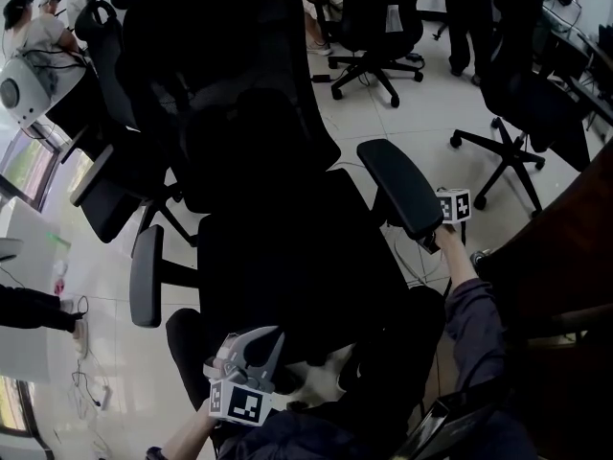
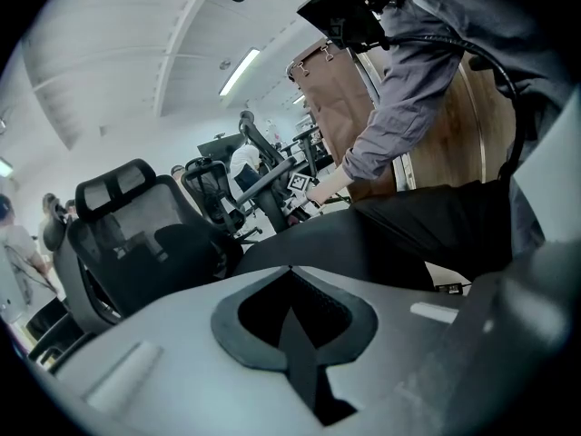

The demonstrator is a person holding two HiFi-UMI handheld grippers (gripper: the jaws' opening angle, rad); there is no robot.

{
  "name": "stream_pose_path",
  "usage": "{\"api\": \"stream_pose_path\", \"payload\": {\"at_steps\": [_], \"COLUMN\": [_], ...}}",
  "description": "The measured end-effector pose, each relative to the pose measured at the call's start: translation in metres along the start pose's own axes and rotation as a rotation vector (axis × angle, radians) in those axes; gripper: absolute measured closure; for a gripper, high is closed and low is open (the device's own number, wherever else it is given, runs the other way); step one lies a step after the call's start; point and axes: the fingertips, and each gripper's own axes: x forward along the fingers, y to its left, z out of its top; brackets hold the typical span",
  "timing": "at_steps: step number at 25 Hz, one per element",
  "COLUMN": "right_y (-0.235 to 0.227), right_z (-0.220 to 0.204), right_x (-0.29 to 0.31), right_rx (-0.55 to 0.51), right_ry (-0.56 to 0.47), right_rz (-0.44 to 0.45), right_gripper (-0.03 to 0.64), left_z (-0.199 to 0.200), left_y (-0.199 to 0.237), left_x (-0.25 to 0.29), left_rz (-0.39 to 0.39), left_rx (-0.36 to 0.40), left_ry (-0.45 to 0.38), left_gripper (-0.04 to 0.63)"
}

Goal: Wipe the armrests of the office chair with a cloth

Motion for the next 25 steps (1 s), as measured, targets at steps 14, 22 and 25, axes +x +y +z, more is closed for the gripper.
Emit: {"api": "stream_pose_path", "payload": {"at_steps": [14,22,25], "right_y": [0.053,0.009,-0.003], "right_z": [0.066,0.021,-0.007], "right_x": [-0.027,-0.002,0.008], "right_rx": [-0.068,0.037,0.031], "right_ry": [-0.103,-0.075,-0.001], "right_rz": [0.142,0.023,-0.033], "right_gripper": [0.568,0.568,0.568], "left_z": [0.001,-0.001,-0.003], "left_y": [-0.002,-0.001,-0.003], "left_x": [-0.007,-0.004,-0.004], "left_rz": [0.005,0.006,0.001], "left_rx": [-0.008,-0.011,-0.013], "left_ry": [-0.014,-0.010,-0.008], "left_gripper": [0.578,0.578,0.578]}}
